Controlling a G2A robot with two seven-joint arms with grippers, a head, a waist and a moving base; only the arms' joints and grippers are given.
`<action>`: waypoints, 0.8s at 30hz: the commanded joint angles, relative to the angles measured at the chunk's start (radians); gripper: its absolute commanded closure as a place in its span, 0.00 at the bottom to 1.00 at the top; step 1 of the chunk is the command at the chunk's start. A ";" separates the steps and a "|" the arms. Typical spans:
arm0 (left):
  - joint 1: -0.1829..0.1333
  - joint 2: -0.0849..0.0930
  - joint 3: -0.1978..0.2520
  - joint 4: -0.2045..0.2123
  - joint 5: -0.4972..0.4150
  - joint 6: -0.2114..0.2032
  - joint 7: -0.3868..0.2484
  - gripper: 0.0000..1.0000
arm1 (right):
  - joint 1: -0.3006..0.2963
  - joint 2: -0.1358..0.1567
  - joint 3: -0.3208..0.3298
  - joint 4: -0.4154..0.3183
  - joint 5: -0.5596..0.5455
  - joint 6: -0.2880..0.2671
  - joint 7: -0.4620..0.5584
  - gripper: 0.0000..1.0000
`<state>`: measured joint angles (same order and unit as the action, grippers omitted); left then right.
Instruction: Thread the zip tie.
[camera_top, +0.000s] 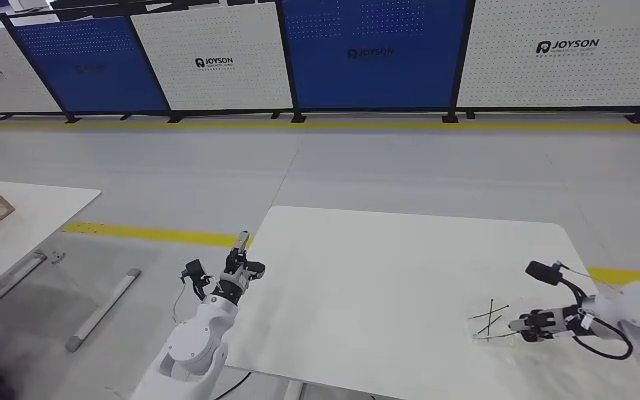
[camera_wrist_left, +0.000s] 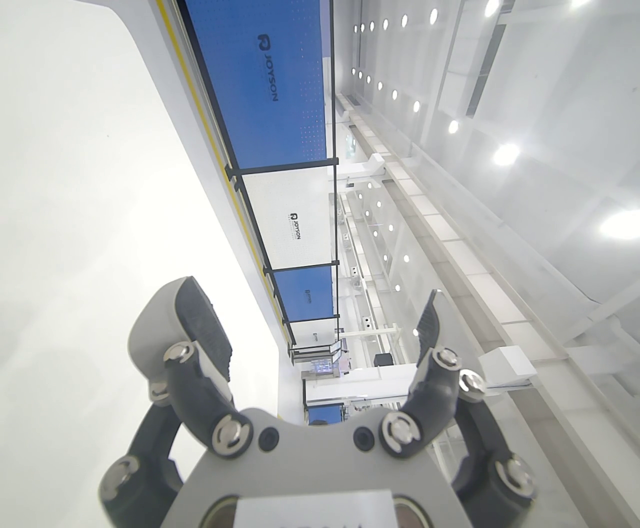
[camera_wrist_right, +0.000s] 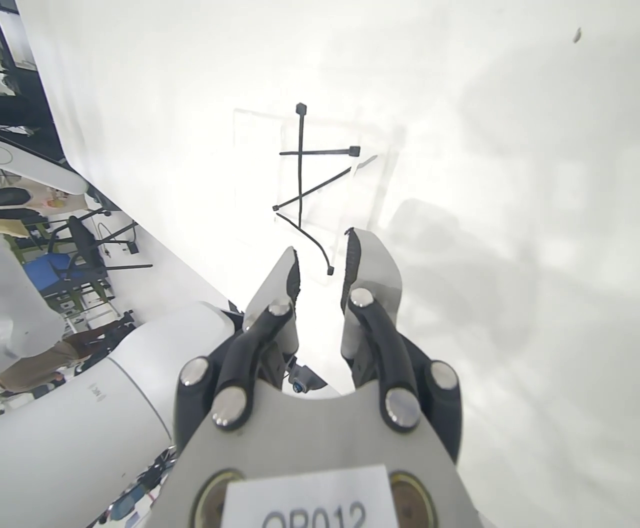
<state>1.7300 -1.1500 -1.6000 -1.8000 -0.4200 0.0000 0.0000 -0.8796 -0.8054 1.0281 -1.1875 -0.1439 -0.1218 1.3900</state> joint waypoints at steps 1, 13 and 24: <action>0.000 0.000 0.000 0.000 0.000 0.000 0.000 0.00 | 0.000 0.001 -0.001 0.006 0.006 -0.001 0.000 0.77; 0.000 0.000 0.000 0.000 0.000 0.000 0.000 0.00 | -0.004 0.014 -0.010 0.006 0.036 0.007 0.000 0.85; 0.000 0.000 0.000 0.000 0.000 0.000 0.000 0.00 | 0.006 0.022 -0.028 0.014 0.051 0.013 0.000 0.89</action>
<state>1.7300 -1.1500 -1.6000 -1.8000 -0.4200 0.0000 0.0000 -0.8751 -0.7837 1.0015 -1.1744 -0.0936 -0.1093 1.3900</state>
